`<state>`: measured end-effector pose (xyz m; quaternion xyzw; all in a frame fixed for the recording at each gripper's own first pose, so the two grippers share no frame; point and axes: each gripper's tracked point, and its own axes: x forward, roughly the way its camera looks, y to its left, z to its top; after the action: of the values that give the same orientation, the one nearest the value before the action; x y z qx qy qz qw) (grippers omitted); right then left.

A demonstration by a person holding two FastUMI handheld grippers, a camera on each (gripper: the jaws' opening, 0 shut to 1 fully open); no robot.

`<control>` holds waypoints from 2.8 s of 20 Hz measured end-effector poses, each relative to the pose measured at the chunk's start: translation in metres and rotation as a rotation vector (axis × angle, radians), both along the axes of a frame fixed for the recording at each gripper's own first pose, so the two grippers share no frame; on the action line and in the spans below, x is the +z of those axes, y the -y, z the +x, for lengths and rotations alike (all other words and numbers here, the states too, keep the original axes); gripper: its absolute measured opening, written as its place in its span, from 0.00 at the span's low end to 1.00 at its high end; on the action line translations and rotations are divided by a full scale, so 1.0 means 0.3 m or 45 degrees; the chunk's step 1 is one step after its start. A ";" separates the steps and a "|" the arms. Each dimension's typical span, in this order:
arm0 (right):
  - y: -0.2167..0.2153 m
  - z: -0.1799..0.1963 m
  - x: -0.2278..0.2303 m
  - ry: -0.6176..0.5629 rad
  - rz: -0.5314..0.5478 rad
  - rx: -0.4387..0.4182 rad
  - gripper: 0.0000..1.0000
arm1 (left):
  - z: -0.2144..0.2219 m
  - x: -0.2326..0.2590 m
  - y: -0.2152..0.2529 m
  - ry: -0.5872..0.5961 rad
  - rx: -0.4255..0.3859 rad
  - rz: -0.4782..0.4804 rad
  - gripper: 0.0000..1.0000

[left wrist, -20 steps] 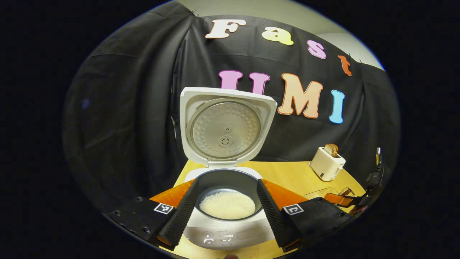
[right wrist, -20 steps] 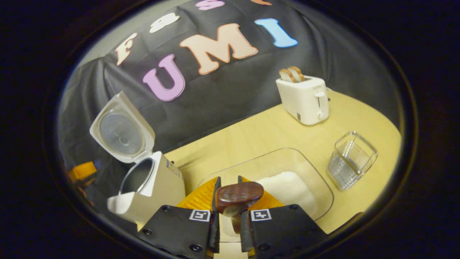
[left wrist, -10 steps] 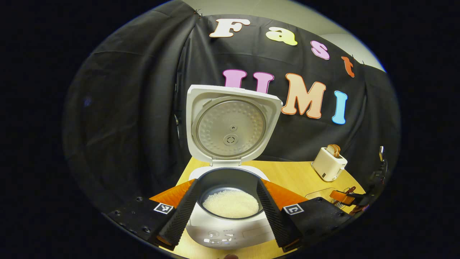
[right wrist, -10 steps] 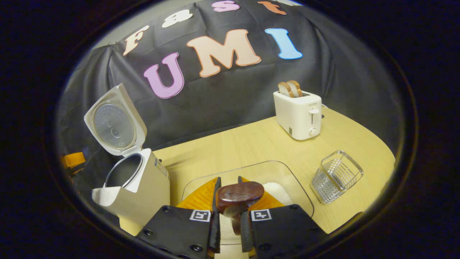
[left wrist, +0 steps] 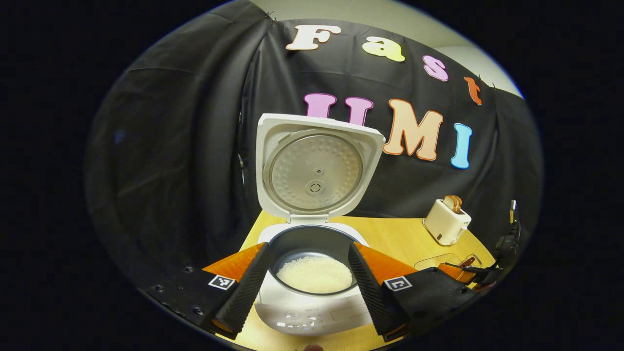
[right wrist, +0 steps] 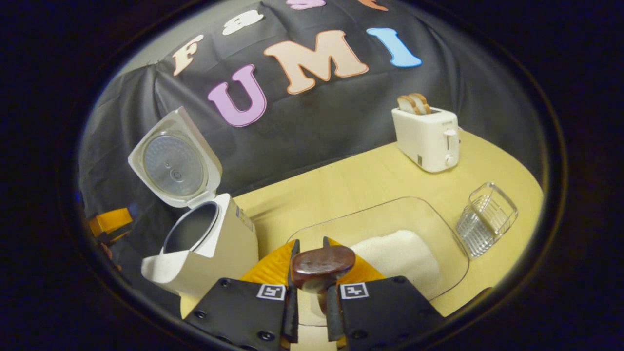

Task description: Close the left gripper, press the button to open the rice cooker; take a wooden spoon from the chopstick holder with the right hand, scoop a spoonful of rice and pour it into the rice cooker, then put the wooden spoon back into the chopstick holder.

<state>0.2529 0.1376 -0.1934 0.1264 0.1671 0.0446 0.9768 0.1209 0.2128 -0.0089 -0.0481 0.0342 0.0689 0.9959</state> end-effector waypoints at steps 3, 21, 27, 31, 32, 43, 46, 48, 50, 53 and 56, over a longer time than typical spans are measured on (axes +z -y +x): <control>0.020 0.010 0.000 -0.037 0.128 -0.051 0.27 | -0.008 0.004 -0.003 0.006 0.004 -0.006 0.95; 0.214 -0.042 0.250 0.033 1.037 -0.157 0.27 | -0.035 0.073 0.087 0.061 -0.085 0.030 0.94; 0.115 -0.029 0.429 0.106 1.192 -0.070 0.26 | -0.052 0.079 0.089 0.070 -0.105 0.007 0.94; -0.003 0.004 0.550 0.142 1.232 0.013 0.26 | -0.067 0.060 0.063 0.067 -0.107 -0.025 0.94; -0.043 0.008 0.581 0.149 1.238 0.035 0.26 | -0.078 0.053 0.046 0.065 -0.104 -0.032 0.94; -0.468 0.139 0.671 0.136 1.037 0.166 0.24 | -0.154 0.006 -0.123 0.056 -0.016 -0.082 0.94; -0.578 0.159 0.622 0.120 0.880 0.200 0.24 | -0.175 -0.007 -0.168 0.050 0.004 -0.094 0.94; -0.644 0.167 0.590 0.113 0.783 0.223 0.24 | -0.181 -0.011 -0.192 0.048 0.015 -0.097 0.94; -0.700 0.166 0.566 0.111 0.691 0.243 0.24 | -0.184 -0.013 -0.211 0.047 0.023 -0.101 0.94; -0.770 0.160 0.542 0.161 0.448 0.264 0.24 | -0.192 -0.027 -0.236 0.040 0.026 -0.103 0.94; -0.819 0.147 0.529 0.240 0.148 0.303 0.26 | -0.193 -0.039 -0.259 0.034 0.033 -0.107 0.94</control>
<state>0.2969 0.3832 -0.0348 0.1573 0.0857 0.1814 0.9670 0.0629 0.2904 -0.0207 -0.0910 0.0231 0.0798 0.9924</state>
